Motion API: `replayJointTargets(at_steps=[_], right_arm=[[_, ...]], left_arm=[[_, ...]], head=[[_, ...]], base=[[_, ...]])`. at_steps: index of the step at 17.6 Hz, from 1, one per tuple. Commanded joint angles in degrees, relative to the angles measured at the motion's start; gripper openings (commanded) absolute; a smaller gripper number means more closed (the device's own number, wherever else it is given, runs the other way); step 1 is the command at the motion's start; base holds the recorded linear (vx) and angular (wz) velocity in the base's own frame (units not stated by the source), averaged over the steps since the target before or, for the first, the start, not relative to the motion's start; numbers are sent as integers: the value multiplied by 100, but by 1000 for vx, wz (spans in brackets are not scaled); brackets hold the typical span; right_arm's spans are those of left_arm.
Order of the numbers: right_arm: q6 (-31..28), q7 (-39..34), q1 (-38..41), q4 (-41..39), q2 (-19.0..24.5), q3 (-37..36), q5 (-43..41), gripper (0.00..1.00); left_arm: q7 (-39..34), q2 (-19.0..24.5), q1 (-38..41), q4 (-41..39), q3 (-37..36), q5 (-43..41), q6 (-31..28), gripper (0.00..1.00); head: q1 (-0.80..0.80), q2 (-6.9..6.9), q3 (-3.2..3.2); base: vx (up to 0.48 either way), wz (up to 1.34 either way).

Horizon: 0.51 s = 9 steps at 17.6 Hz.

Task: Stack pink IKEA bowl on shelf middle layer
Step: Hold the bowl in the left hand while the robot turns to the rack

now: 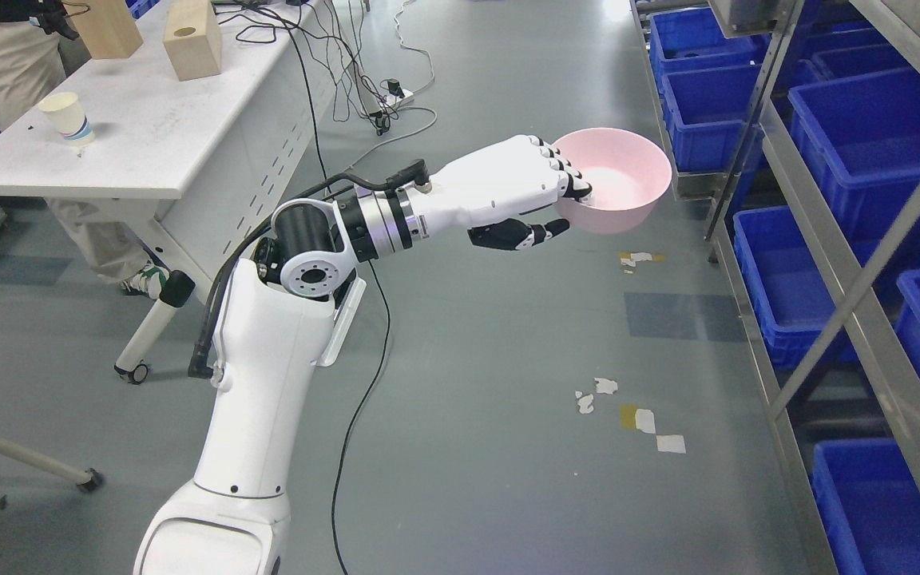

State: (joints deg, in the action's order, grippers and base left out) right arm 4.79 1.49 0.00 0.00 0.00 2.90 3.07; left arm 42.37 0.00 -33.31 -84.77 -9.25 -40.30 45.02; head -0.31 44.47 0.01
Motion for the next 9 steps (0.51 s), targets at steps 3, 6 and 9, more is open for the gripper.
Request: replayJointTargets(at_steps=[3, 6, 9], right_arm=[[-5, 1, 132, -100, -100, 0, 0, 100], [-5, 1, 132, -100, -100, 0, 0, 100], [-5, 1, 132, -100, -100, 0, 0, 100]], left_arm=[[-124, 100, -18, -22, -146, 13, -2, 5], [-132, 100, -27, -22, -156, 13, -2, 5], [-132, 100, -44, -58, -156, 13, -2, 5]], head=[[0, 0, 0], [0, 0, 0], [0, 0, 0]], base=[[413, 161], [410, 179], [408, 148]])
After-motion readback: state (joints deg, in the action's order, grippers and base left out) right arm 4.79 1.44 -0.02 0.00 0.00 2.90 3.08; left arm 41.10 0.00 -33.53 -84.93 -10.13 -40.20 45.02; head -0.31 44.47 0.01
